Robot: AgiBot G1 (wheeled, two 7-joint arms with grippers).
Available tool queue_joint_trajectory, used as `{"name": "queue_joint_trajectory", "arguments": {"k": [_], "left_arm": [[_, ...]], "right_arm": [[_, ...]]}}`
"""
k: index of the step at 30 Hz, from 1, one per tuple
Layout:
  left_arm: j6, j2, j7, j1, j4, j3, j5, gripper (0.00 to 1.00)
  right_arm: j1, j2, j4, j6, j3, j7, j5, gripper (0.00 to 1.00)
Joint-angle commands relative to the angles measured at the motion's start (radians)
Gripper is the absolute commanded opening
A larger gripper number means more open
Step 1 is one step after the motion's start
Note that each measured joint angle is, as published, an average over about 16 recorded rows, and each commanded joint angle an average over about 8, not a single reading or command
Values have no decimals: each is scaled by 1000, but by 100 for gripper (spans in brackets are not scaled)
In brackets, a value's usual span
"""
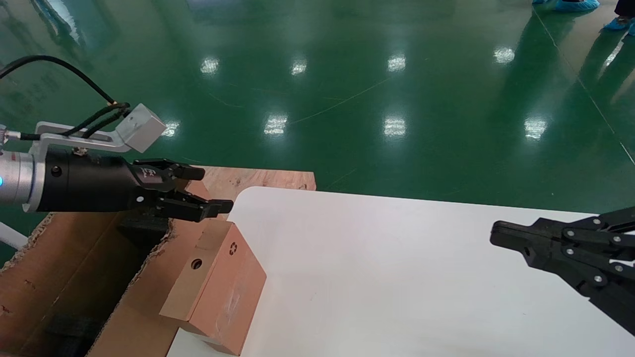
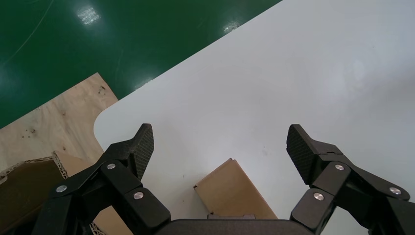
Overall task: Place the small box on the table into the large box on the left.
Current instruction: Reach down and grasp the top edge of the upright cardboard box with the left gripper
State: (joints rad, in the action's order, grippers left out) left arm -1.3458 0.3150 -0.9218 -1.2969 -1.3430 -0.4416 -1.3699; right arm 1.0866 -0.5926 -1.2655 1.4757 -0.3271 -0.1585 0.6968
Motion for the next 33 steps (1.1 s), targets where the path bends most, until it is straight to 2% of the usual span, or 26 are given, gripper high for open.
{"name": "queue_joint_trajectory", "arguments": {"k": [1,3,4,19,33], "left_arm": [[2,-1,5,3,1,2,4,100],[0,1,2,3,5,0,0,100],[-1,3,-2,1,7,-3,-5,100],[-81,68,-264,-103,0,-84,-240,100],[-103,105,-310,-141,3,-94,-264,100]], "right_arm": [[0,0,0,0,0,0,0,66],[0,0,0,0,0,0,0,91],[0,0,0,0,0,0,0,100],[0,0,0,0,0,0,0,100],[0,0,0,0,0,0,0,100]]}}
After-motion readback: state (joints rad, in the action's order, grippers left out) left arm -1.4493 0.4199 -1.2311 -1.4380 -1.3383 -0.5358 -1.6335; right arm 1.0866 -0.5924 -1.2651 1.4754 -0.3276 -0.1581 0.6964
